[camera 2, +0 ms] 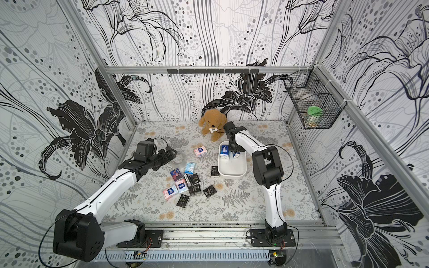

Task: Put the pocket tissues into the storage box
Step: Place the pocket tissues in the storage box.

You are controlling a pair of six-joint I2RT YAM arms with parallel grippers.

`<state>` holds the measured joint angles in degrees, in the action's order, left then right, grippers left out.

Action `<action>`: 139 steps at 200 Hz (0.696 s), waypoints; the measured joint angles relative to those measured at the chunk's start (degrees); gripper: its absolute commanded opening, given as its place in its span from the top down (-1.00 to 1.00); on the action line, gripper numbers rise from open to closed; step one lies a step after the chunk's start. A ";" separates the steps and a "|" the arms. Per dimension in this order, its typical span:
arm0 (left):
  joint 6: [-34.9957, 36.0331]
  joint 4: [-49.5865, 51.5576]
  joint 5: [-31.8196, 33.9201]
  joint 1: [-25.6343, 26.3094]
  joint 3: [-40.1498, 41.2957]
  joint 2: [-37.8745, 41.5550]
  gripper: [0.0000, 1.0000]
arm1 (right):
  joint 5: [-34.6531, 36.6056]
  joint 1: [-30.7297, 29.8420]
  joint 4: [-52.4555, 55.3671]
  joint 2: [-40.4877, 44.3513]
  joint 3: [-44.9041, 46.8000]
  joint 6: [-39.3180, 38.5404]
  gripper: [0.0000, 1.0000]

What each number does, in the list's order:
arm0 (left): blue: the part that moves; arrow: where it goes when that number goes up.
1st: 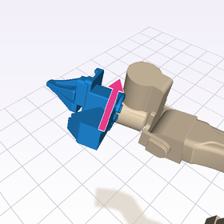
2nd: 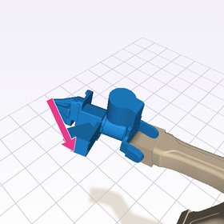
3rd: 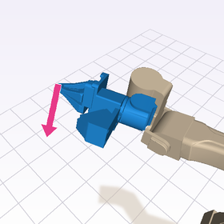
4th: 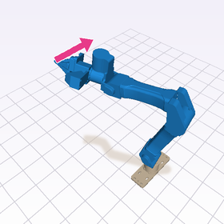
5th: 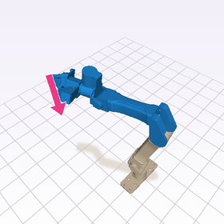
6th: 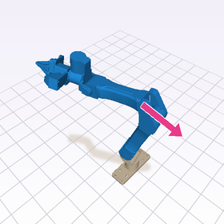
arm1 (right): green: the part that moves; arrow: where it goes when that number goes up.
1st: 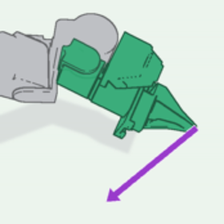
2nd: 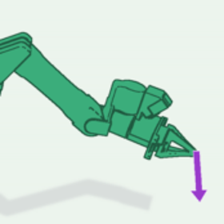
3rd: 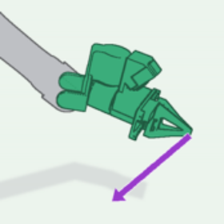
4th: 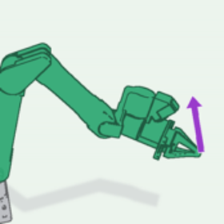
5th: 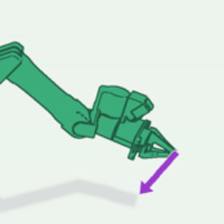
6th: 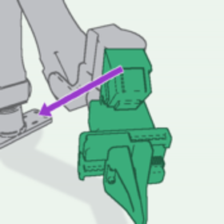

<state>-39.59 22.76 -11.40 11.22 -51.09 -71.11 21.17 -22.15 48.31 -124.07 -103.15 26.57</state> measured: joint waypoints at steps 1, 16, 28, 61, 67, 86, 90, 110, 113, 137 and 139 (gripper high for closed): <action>0.00 0.00 0.00 0.00 0.00 0.00 -0.94 | 0.09 0.00 -0.04 0.13 0.09 0.04 0.17; -0.02 0.00 -0.02 0.00 0.00 0.00 -0.94 | 0.24 0.00 -0.39 1.31 1.05 0.59 0.12; -0.09 0.00 -0.02 0.00 0.00 0.00 -0.95 | 0.17 0.00 -0.76 2.71 2.05 0.85 0.12; -0.44 -0.02 -0.02 0.00 0.00 0.00 -0.94 | -2.99 0.00 -3.10 7.23 4.63 0.87 0.18; -0.48 -0.04 -0.02 0.00 0.00 0.00 -0.94 | -3.98 0.00 -3.85 7.80 4.96 0.87 0.19; -0.57 -0.02 -0.04 -0.02 0.00 0.02 -0.95 | -6.99 0.00 -5.86 8.26 5.22 0.90 0.23; -0.57 -0.02 -0.02 -0.02 0.00 0.04 -0.95 | -7.56 0.00 -6.23 8.20 5.27 0.87 0.24; -0.57 0.02 -0.02 0.00 0.00 0.17 -0.94 | -10.23 0.00 -7.32 7.96 5.44 1.05 0.28; -0.57 0.02 0.00 -0.02 0.00 0.20 -0.94 | -10.67 0.00 -7.52 7.91 5.46 1.07 0.28; -0.57 0.02 0.02 0.00 0.00 0.68 -0.94 | -13.42 0.02 -9.20 7.43 5.57 1.31 0.28; -0.57 0.02 0.02 0.00 0.00 0.70 -0.94 | -13.55 0.02 -9.38 7.37 5.57 1.33 0.27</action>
<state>-40.16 22.79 -11.38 11.22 -51.09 -70.41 7.62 -22.13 38.94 -116.71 -97.58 27.90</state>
